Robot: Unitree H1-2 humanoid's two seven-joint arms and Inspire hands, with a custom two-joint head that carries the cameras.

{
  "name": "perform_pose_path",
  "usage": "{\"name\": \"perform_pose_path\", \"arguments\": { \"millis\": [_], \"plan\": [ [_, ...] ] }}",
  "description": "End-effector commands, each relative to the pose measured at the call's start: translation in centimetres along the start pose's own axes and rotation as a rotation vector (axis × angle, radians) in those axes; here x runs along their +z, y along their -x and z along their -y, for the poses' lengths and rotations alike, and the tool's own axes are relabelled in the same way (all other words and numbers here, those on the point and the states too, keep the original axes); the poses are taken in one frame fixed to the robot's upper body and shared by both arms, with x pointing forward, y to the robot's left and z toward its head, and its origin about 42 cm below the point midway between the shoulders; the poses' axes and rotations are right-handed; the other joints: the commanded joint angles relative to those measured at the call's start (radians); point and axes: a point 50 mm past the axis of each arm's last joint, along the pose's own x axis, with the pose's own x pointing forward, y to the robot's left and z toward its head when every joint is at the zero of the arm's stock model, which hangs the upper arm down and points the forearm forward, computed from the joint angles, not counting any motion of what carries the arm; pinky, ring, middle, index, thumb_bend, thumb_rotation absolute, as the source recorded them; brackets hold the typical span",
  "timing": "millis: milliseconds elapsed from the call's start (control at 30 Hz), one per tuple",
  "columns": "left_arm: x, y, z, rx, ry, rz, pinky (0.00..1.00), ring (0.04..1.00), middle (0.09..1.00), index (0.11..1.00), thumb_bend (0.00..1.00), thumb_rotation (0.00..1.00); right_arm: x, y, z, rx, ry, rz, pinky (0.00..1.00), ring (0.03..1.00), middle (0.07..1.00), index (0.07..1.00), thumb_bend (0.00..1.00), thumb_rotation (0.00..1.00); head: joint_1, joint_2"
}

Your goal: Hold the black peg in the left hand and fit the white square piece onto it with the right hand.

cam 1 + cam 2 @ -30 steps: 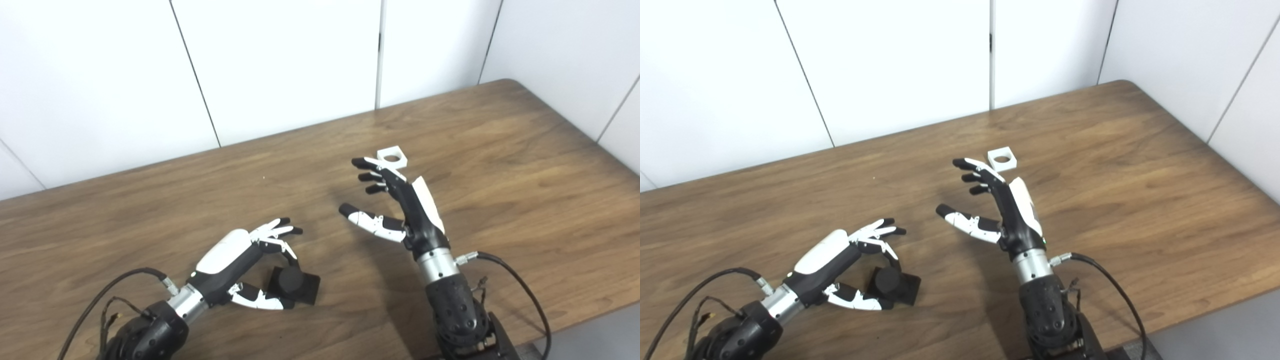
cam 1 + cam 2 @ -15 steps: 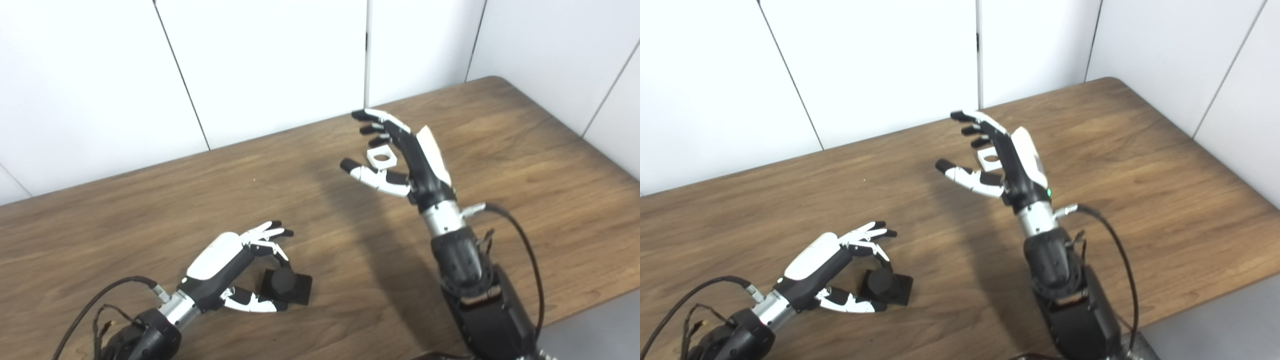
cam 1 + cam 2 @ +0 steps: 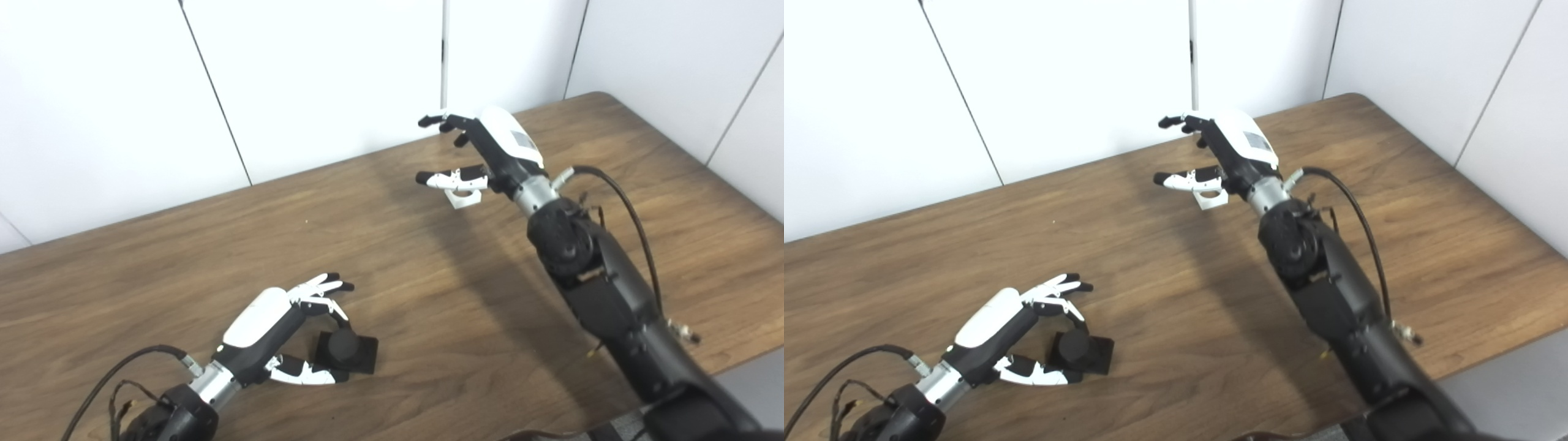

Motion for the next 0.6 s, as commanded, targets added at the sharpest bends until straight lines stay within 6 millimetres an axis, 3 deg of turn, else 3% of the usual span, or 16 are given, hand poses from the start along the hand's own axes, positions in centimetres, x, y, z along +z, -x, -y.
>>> {"name": "perform_pose_path", "arguments": {
  "millis": [0, 233, 467, 567],
  "plan": [
    [-2.0, 2.2, 2.5, -0.157, -0.048, -0.113, 0.91, 0.960, 0.892, 0.492, 0.52, 0.06, 0.5, -2.8, 2.7, -0.007, 0.090, 0.016, 0.67, 0.810, 0.840, 0.773, 0.66, 0.42, -0.001, 0.001],
    [-1.9, 2.4, 2.3, -0.133, -0.016, -0.115, 0.94, 0.966, 0.900, 0.492, 0.52, 0.06, -2.3, -5.7, 3.9, 0.133, 0.142, -0.058, 0.64, 0.830, 0.864, 0.761, 0.68, 0.38, 0.008, 0.001],
    [-2.0, 2.6, 2.2, -0.133, -0.017, -0.116, 0.93, 0.965, 0.895, 0.492, 0.52, 0.07, -4.1, -7.6, 5.1, 0.259, 0.236, -0.103, 0.70, 0.857, 0.876, 0.778, 0.67, 0.36, 0.014, 0.009],
    [-2.0, 2.7, 2.3, -0.135, -0.020, -0.119, 0.92, 0.962, 0.893, 0.492, 0.52, 0.06, -4.4, -8.5, 5.7, 0.332, 0.297, -0.118, 0.77, 0.897, 0.905, 0.802, 0.70, 0.41, 0.014, 0.011]
  ]
}}
